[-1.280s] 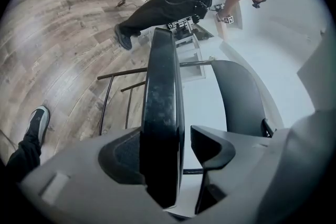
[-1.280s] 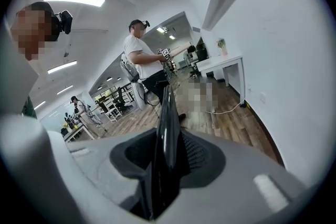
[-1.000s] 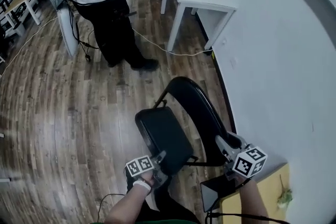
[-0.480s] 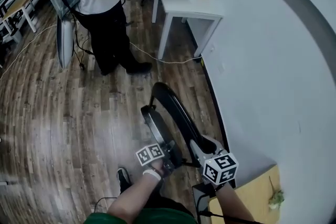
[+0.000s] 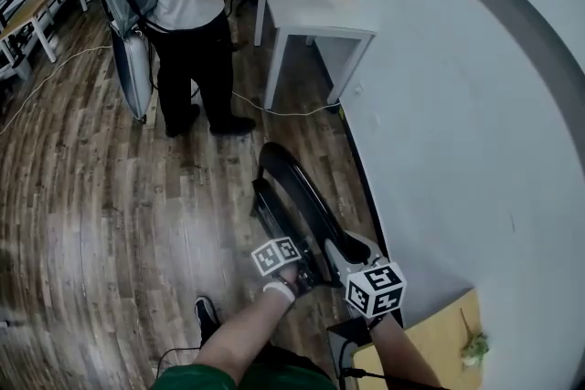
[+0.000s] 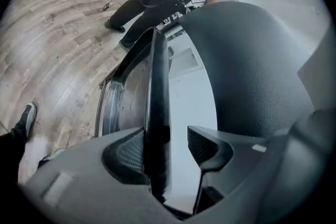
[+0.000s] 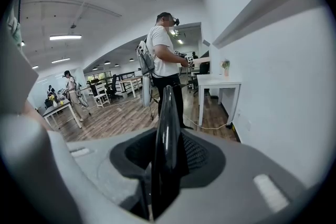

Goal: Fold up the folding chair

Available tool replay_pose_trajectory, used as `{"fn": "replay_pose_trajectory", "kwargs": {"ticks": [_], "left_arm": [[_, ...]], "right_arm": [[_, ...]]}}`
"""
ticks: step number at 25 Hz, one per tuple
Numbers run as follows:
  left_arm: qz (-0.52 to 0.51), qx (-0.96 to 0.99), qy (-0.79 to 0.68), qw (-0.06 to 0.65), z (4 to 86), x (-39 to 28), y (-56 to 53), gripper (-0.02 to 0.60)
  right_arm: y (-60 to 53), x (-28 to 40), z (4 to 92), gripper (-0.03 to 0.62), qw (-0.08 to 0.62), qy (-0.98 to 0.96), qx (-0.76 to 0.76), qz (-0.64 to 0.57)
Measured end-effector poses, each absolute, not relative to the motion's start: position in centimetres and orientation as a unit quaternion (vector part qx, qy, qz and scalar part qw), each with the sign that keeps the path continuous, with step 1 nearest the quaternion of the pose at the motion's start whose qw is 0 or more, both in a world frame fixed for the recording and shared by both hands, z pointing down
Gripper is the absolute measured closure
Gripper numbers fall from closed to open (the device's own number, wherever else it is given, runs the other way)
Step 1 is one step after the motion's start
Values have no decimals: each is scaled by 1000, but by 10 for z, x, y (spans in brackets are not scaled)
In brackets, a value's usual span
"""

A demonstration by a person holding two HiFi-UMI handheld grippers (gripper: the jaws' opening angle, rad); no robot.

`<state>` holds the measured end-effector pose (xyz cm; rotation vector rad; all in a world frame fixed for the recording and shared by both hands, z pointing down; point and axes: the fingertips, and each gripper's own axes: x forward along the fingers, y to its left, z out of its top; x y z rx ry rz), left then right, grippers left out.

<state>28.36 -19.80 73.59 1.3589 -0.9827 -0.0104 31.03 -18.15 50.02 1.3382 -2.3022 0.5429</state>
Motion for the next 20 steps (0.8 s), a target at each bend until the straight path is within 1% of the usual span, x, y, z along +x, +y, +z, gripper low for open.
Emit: {"fn": "replay_pose_trajectory", "kwargs": {"ticks": [1,6,8,9,12,15,20], "left_arm": [[-3,602,-437,668,736,288,-200,342],[-5,613,-425,666,732,305,-210,341],[8,639,-402,655,729,314,-212,301],[30,662,-384,643,728,319,-211,277],[124,733,-323,586,726,328,-201,275],[153,763,-288,558,720,318,-190,276],[118,762,-260,581,695,265,-149,281]], "right_arm": [[-184,315,501,464,211,-827,484,193],[-197,336,502,462,210,-824,489,193],[-201,342,502,461,209,-824,490,193],[-203,346,502,461,210,-823,492,191],[-209,357,503,456,215,-818,504,178],[-214,365,504,454,216,-816,507,174],[-217,368,505,454,216,-817,503,183]]}}
